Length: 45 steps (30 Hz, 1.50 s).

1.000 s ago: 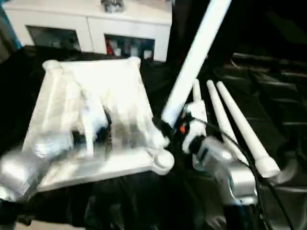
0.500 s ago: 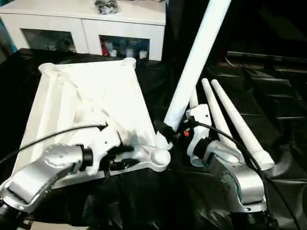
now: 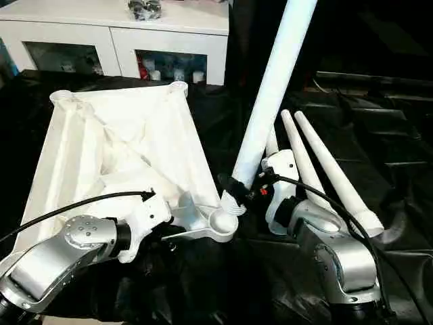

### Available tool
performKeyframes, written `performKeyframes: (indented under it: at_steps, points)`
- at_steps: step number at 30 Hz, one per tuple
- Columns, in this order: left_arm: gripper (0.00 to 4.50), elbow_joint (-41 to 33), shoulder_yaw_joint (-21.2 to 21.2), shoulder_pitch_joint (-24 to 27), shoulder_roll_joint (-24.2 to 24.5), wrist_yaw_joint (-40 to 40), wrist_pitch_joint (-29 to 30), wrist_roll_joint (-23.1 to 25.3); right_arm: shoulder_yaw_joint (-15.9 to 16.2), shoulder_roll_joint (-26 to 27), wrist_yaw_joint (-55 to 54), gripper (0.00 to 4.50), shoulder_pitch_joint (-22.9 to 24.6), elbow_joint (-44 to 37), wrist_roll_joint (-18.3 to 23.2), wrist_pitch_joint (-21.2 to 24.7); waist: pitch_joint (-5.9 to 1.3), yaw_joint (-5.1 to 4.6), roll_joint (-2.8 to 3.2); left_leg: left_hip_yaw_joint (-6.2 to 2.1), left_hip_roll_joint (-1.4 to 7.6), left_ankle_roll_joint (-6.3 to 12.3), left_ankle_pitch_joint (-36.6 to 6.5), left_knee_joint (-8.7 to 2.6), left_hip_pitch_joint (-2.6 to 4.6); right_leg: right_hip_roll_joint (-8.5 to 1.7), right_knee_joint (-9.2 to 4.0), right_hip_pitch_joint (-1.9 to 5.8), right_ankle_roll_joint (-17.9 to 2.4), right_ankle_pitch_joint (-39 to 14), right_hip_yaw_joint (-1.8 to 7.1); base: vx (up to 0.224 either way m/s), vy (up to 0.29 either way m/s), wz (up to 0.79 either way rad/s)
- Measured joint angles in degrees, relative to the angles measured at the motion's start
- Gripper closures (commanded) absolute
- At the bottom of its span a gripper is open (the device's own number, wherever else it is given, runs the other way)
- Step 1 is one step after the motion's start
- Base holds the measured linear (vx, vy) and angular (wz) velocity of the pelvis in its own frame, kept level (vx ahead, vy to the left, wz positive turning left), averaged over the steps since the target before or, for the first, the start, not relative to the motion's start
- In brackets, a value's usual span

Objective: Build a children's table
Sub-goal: Insert table leg to table base

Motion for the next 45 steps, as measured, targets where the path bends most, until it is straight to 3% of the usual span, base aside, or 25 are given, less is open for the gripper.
performKeyframes:
  at_steps: [8,14,20,27,45]
  points:
    - [4.48,4.76,-1.33,-2.52,-0.24,-2.61,-5.17,1.33,0.10,-0.27,0.68,2.61,-1.11,0.29,0.08,0.08,0.00,-0.14,0.01,0.04,0.00,0.00,0.00,0.00,0.00,0.00,0.00,-0.03,-0.03,0.03,0.02,0.000,0.000,0.00]
    - [4.50,12.81,-2.73,-6.52,-1.70,-5.69,-12.87,3.45,0.62,-1.52,2.38,2.61,-2.59,3.15,-0.43,0.05,-0.02,-0.02,0.04,0.06,0.06,0.00,0.00,0.00,0.04,-0.01,0.04,-0.05,-0.07,0.11,-0.04,0.000,0.000,0.00]
    - [4.50,21.40,-4.00,-10.50,-3.69,-8.36,-21.70,5.65,1.30,-3.14,4.44,2.61,-4.74,4.75,-0.84,0.11,-0.03,0.82,0.16,0.21,0.08,0.00,0.01,0.00,0.06,-0.07,0.04,-0.02,-0.05,0.23,-0.02,0.000,0.000,0.00]
    - [4.50,25.98,-3.96,-12.16,-5.78,-10.06,-24.88,6.34,2.24,-3.46,5.25,2.61,-4.81,7.52,-1.89,0.04,-0.14,1.52,0.61,0.51,0.28,0.00,0.01,0.00,0.07,-0.10,0.06,-0.03,0.07,0.28,-0.04,0.000,0.000,0.00]
    - [4.50,28.07,-1.02,-11.37,-6.16,-13.82,-25.79,5.88,3.32,-0.14,6.49,2.61,-8.54,15.33,-2.78,-3.67,-0.36,1.00,0.99,0.63,0.37,0.00,0.01,-0.01,0.14,-0.13,0.07,-0.14,0.18,0.34,-0.07,0.000,0.000,0.00]
